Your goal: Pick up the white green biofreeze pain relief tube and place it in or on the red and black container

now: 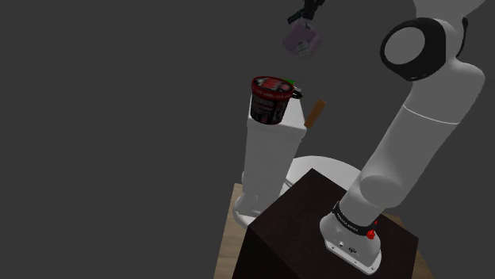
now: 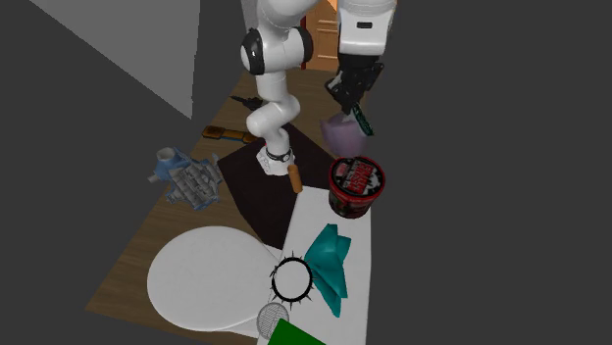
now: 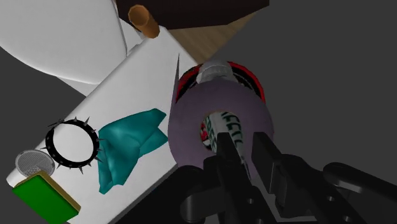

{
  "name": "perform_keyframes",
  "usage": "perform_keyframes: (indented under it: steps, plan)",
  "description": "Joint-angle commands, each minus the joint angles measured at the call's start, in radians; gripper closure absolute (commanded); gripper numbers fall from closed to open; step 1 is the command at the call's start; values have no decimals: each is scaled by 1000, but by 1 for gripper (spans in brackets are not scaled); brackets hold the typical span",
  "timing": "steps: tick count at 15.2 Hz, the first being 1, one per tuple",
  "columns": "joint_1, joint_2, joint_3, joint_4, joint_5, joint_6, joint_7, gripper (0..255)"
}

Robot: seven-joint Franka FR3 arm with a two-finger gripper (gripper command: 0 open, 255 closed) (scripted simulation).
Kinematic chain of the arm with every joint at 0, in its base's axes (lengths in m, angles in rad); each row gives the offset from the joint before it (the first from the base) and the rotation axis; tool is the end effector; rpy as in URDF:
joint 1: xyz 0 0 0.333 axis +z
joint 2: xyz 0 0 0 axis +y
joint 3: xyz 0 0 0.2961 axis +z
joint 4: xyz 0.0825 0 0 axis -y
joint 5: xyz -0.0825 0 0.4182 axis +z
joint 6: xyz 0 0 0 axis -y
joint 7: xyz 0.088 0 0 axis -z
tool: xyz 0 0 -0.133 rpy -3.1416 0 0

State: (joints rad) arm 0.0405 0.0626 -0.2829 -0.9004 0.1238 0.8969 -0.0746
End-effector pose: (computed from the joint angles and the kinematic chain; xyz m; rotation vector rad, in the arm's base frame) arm 0.4671 -0.0867 0.7931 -3.0465 0.1427 0.0771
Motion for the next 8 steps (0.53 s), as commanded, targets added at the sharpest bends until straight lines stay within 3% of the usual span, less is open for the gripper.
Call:
perform_keyframes:
  steps: [1,8]
  plan:
    - [22,46,20,92,23,-43,62,255]
    - [58,-120,49,-254,-39,144,75,255]
